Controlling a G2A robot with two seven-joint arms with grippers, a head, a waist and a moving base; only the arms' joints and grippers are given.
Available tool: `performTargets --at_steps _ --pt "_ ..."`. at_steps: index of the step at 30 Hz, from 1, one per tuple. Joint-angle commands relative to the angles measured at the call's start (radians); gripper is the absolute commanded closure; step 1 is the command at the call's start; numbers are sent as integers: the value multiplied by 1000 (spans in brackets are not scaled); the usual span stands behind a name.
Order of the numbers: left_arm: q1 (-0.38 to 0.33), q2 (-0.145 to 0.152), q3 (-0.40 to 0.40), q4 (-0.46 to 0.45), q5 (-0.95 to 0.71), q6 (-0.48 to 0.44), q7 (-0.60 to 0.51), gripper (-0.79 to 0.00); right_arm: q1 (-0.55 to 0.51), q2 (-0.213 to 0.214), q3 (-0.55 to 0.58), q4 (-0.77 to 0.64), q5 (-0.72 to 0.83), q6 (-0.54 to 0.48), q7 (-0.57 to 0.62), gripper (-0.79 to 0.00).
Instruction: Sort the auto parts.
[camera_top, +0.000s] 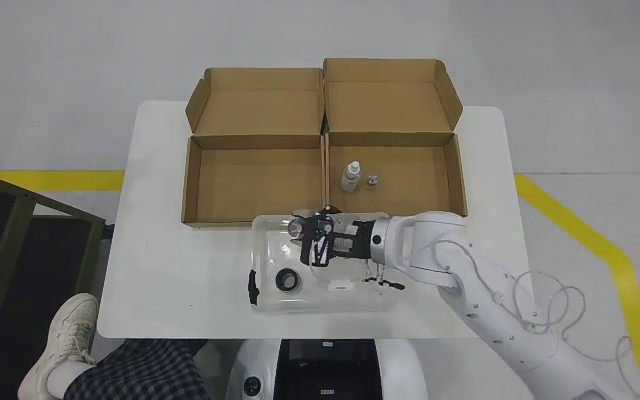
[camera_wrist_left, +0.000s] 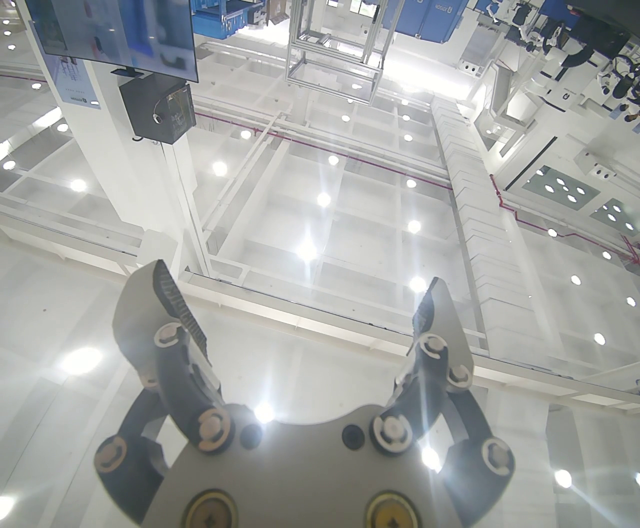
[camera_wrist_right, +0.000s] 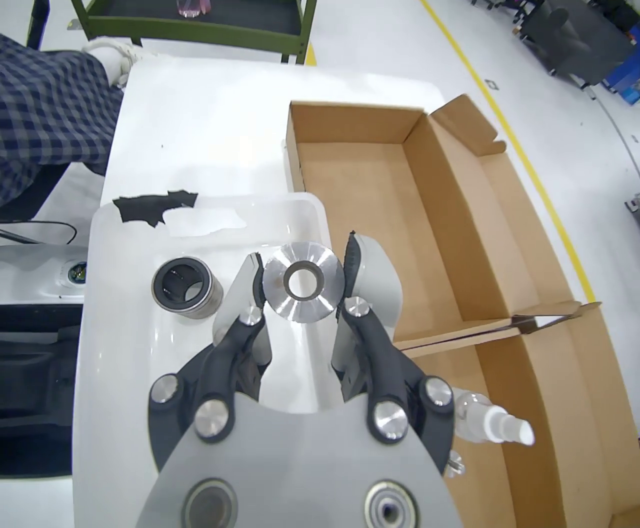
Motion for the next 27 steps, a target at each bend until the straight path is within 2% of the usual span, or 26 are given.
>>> performTargets --at_steps 1,5,16,27 --pt "0 0 0 0 0 0 0 -785 -19 4 29 -30 7 8 -35 0" --pt "0 0 0 0 0 0 0 -785 -51 11 81 -69 44 5 -120 0" --pt "0 0 0 0 0 0 0 -785 -92 20 180 -101 98 -11 -266 0" --pt "0 0 0 0 0 0 0 -785 -112 27 268 -80 154 -34 -340 0"
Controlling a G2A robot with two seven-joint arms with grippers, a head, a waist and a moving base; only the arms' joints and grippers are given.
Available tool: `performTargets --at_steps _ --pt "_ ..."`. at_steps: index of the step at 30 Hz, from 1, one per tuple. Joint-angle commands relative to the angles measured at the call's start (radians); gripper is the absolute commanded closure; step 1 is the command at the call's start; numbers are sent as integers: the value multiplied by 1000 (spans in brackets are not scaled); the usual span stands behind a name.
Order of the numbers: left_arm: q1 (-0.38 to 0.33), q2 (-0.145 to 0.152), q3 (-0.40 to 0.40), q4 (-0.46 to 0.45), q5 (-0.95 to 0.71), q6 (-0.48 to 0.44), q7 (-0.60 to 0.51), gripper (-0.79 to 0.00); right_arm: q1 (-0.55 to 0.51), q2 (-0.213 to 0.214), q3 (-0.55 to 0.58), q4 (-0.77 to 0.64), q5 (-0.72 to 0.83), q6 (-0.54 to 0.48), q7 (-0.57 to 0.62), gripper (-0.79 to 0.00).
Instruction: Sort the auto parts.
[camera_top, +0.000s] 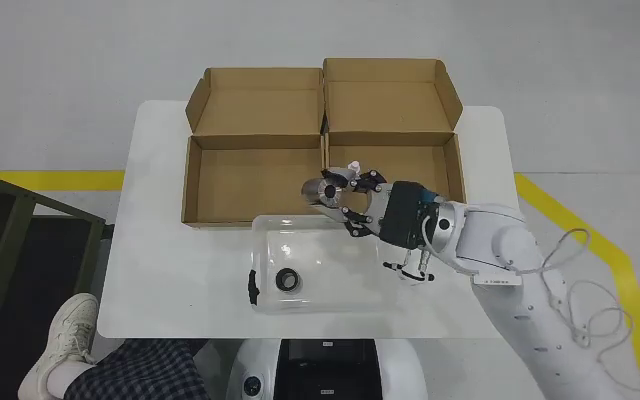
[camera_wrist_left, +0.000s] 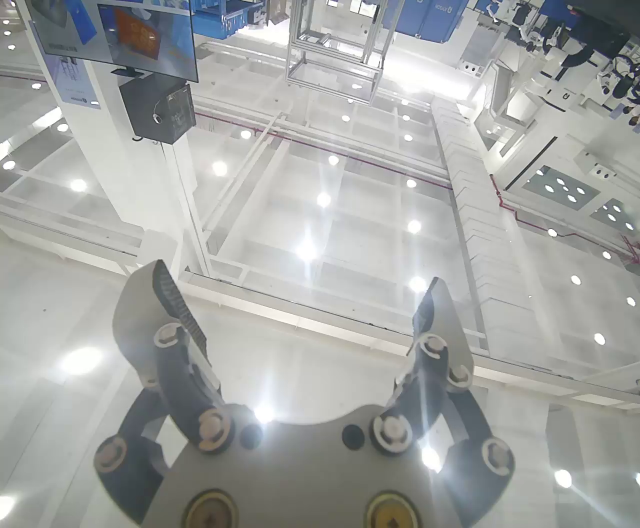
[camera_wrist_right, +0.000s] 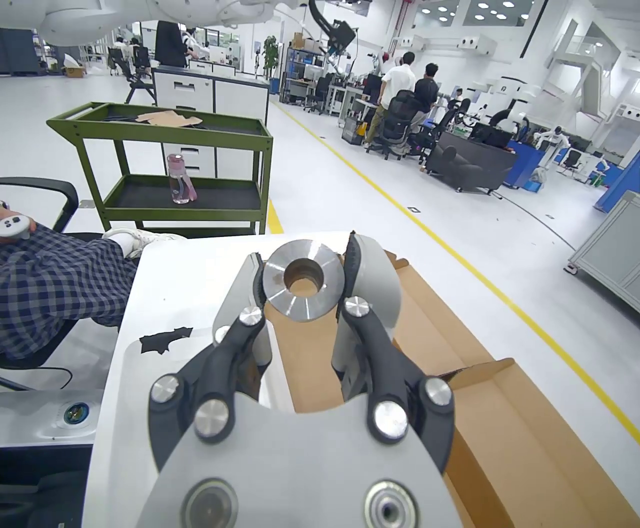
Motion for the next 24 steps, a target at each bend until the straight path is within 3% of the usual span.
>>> performTargets --at_steps 1,24 --pt "0 0 0 0 0 0 0 -785 -6 2 15 -2 3 -1 -6 0" --pt "0 0 0 0 0 0 0 -785 5 -2 15 29 -4 0 -8 0"
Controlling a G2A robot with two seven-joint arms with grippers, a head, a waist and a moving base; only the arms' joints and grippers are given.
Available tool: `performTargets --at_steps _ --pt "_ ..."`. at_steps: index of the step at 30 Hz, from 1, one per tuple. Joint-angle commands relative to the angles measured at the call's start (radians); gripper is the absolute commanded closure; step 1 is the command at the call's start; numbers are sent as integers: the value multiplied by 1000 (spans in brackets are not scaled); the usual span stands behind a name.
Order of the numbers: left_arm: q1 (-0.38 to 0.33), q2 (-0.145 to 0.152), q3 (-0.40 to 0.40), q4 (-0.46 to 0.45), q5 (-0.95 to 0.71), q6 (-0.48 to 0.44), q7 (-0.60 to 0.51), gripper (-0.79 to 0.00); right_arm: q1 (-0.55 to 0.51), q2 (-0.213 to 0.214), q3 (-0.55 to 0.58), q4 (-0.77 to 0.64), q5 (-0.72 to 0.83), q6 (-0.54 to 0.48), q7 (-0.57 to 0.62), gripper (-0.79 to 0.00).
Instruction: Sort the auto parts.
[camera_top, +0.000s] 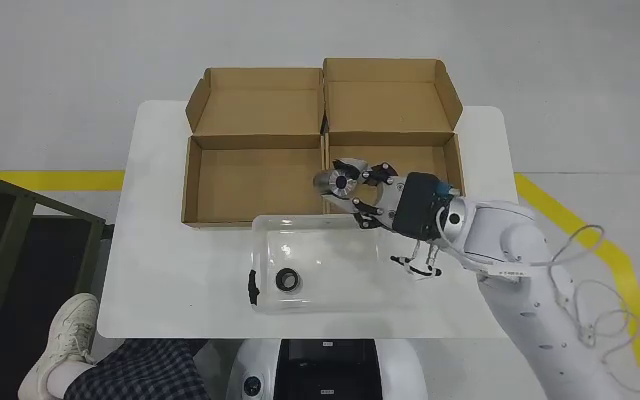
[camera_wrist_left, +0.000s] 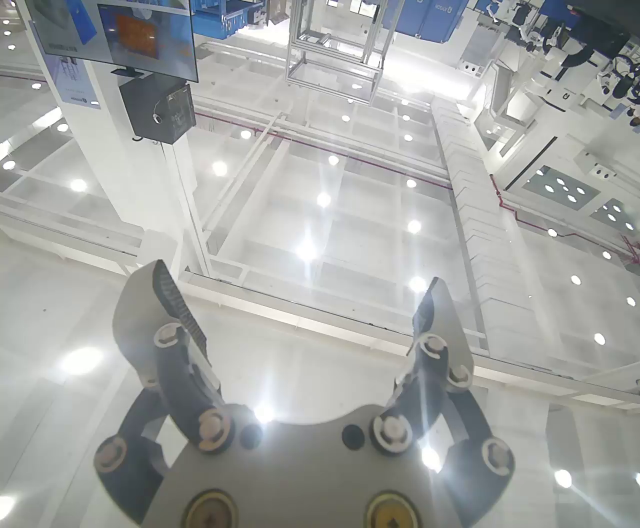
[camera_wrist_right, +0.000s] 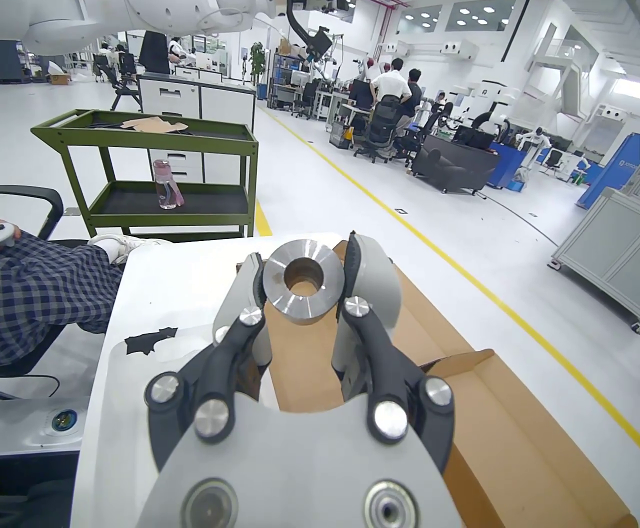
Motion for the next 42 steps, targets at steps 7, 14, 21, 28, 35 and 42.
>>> performTargets --at_steps 7,14,21,28,35,42 --pt "0 0 0 0 0 0 0 -785 50 -14 -70 65 -14 20 23 0" --pt "0 0 0 0 0 0 0 -785 122 -32 -150 137 -57 48 98 0" --pt "0 0 0 0 0 0 0 -785 210 -64 -256 244 -90 131 160 0" --pt "0 0 0 0 0 0 0 -785 289 -101 -342 358 -97 187 201 0" --pt "0 0 0 0 0 0 0 -785 365 -140 -413 487 -43 202 266 0" --pt "0 0 0 0 0 0 0 -785 419 -175 -456 573 -20 252 321 0"
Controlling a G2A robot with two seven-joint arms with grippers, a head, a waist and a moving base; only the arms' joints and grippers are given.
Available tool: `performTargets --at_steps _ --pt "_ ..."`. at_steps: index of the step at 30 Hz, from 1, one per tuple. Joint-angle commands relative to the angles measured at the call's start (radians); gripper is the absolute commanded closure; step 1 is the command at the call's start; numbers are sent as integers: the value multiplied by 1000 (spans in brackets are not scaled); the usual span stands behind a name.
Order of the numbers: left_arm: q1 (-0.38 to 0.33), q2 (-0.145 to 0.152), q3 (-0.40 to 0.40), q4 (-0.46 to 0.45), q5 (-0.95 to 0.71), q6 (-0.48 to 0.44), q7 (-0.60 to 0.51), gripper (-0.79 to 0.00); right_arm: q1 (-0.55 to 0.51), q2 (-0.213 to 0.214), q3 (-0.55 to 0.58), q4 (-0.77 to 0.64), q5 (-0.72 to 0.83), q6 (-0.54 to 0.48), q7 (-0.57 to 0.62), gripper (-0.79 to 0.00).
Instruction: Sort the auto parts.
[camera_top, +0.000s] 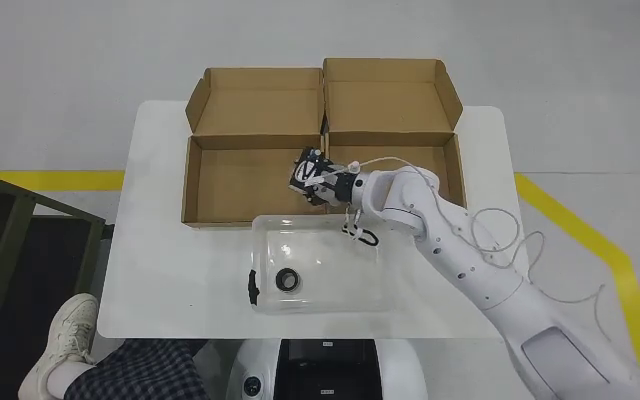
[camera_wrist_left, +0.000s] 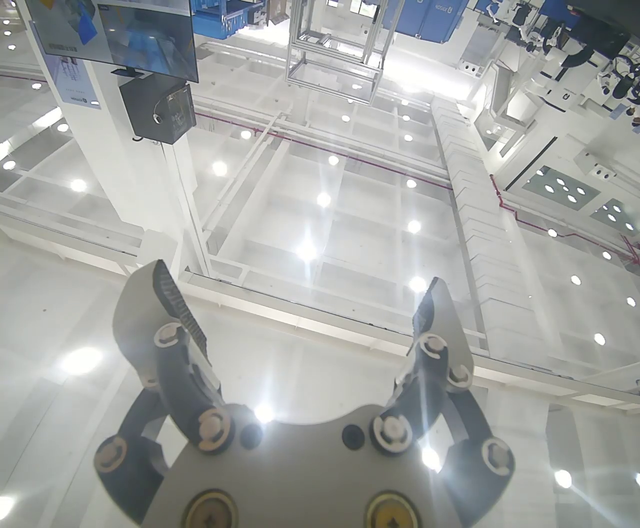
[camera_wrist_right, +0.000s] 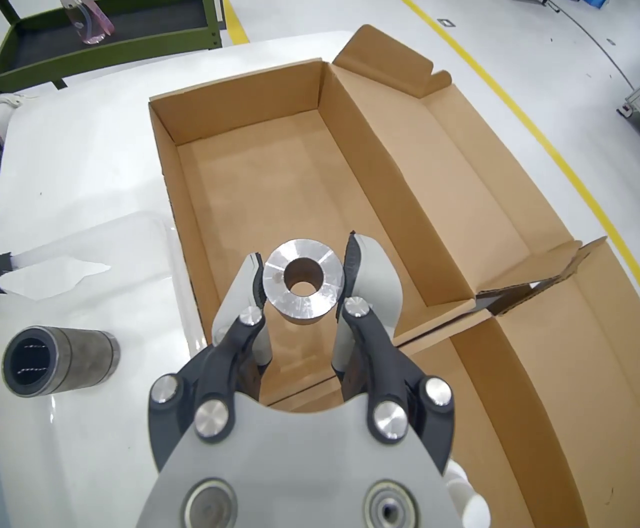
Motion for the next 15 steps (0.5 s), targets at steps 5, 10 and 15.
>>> performTargets --at_steps 5,10,15 --pt "0 0 0 0 0 0 0 -785 27 -25 -19 77 27 32 17 0" --pt "0 0 0 0 0 0 0 -785 49 -44 -43 128 18 34 31 0" --pt "0 0 0 0 0 0 0 -785 69 -62 -63 168 15 25 38 -43"
